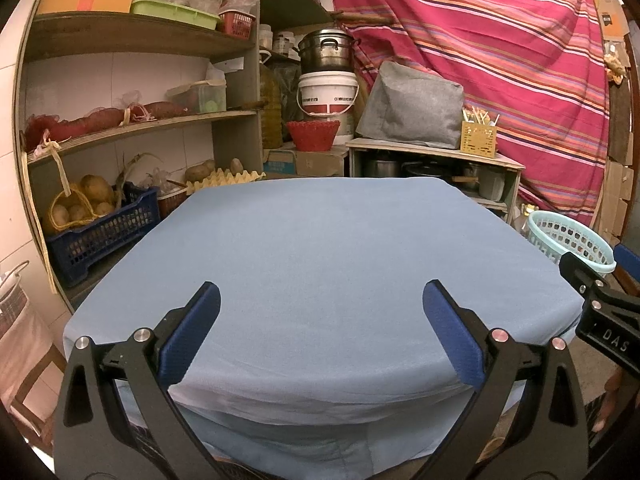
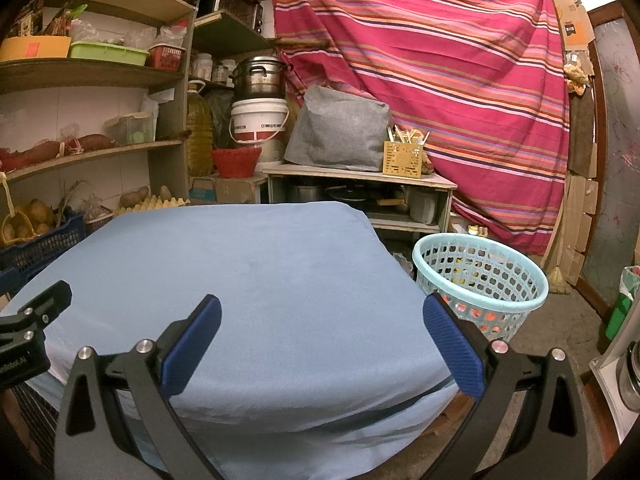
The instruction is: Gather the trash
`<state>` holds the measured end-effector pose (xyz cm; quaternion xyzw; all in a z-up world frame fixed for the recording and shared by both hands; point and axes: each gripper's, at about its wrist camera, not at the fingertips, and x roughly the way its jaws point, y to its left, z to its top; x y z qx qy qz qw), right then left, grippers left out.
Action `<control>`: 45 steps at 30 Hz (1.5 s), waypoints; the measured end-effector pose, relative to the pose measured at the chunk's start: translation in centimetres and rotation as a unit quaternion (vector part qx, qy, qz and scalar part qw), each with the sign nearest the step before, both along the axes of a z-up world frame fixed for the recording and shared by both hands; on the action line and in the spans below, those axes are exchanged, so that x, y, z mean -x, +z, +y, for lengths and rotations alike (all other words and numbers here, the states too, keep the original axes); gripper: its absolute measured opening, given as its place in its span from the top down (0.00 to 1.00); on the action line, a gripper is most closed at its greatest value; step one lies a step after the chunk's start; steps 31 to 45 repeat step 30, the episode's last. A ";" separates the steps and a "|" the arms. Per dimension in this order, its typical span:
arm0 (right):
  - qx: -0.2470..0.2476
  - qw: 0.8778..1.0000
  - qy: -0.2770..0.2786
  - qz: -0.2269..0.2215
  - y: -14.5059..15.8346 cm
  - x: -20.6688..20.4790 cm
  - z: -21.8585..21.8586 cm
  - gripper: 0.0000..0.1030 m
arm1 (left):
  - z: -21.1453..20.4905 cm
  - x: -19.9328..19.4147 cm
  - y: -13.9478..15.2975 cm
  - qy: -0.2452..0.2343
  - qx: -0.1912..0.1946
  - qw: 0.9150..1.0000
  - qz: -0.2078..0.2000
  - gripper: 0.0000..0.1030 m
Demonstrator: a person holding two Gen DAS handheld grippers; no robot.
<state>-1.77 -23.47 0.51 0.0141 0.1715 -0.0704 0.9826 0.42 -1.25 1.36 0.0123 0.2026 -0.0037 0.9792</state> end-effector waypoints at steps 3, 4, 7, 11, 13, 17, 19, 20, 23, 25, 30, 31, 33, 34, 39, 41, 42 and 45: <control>-0.002 1.000 0.001 0.002 -0.1 0.0 -0.1 0.04 | 0.1 0.0 0.0 0.000 0.000 1.000 -0.001 0.05; -0.002 1.000 0.001 0.002 -0.1 0.0 -0.2 0.04 | 0.1 0.0 0.0 0.000 0.000 1.000 -0.001 0.05; -0.001 1.000 0.004 0.004 -0.2 -0.1 -0.2 0.04 | 0.1 -0.1 0.0 -0.001 0.000 1.000 0.001 0.05; 0.002 1.000 0.005 0.005 -0.1 -0.5 -0.5 0.04 | 0.3 -0.1 0.0 -0.001 0.001 1.000 0.003 0.05; 0.000 1.000 0.005 0.005 0.0 -0.5 -0.4 0.04 | 0.3 -0.1 0.0 -0.001 0.001 1.000 0.002 0.05; -0.001 1.000 0.004 0.006 -0.2 -0.6 -0.8 0.04 | 0.3 -0.1 0.0 -0.001 0.001 1.000 0.002 0.05; -0.001 1.000 0.004 0.007 -0.3 -0.7 -1.0 0.04 | 0.2 -0.1 0.0 0.000 0.001 1.000 0.002 0.05; -0.001 1.000 0.004 0.007 -0.3 -0.7 -1.1 0.04 | 0.2 -0.2 0.0 0.000 0.001 1.000 0.002 0.05; -0.001 1.000 0.005 0.007 -0.3 -0.7 -1.1 0.04 | 0.2 -0.2 0.0 0.000 0.001 1.000 0.002 0.05; -0.001 1.000 0.004 0.007 -0.3 -0.7 -1.1 0.04 | 0.2 -0.2 0.0 0.001 0.001 1.000 0.002 0.05; 0.001 1.000 0.004 0.006 -0.3 -0.7 -1.4 0.04 | 0.2 -0.3 0.0 0.001 0.002 1.000 0.003 0.05; 0.001 1.000 0.004 0.006 -0.3 -0.7 -1.4 0.04 | 0.2 -0.3 0.0 0.001 0.002 1.000 0.003 0.05; 0.001 1.000 0.004 0.006 -0.3 -0.7 -1.4 0.04 | 0.2 -0.3 0.0 0.001 0.002 1.000 0.003 0.05; 0.001 1.000 0.004 0.006 -0.3 -0.7 -1.4 0.04 | 0.2 -0.3 0.0 0.001 0.002 1.000 0.003 0.05; 0.001 1.000 0.004 0.006 -0.3 -0.7 -1.4 0.04 | 0.2 -0.3 0.0 0.001 0.002 1.000 0.003 0.05; 0.001 1.000 0.004 0.006 -0.3 -0.7 -1.4 0.04 | 0.2 -0.3 0.0 0.001 0.002 1.000 0.003 0.05; 0.001 1.000 0.004 0.006 -0.3 -0.7 -1.4 0.04 | 0.2 -0.3 0.0 0.001 0.002 1.000 0.003 0.05; 0.001 1.000 0.004 0.006 -0.3 -0.7 -1.4 0.04 | 0.2 -0.3 0.0 0.001 0.002 1.000 0.003 0.05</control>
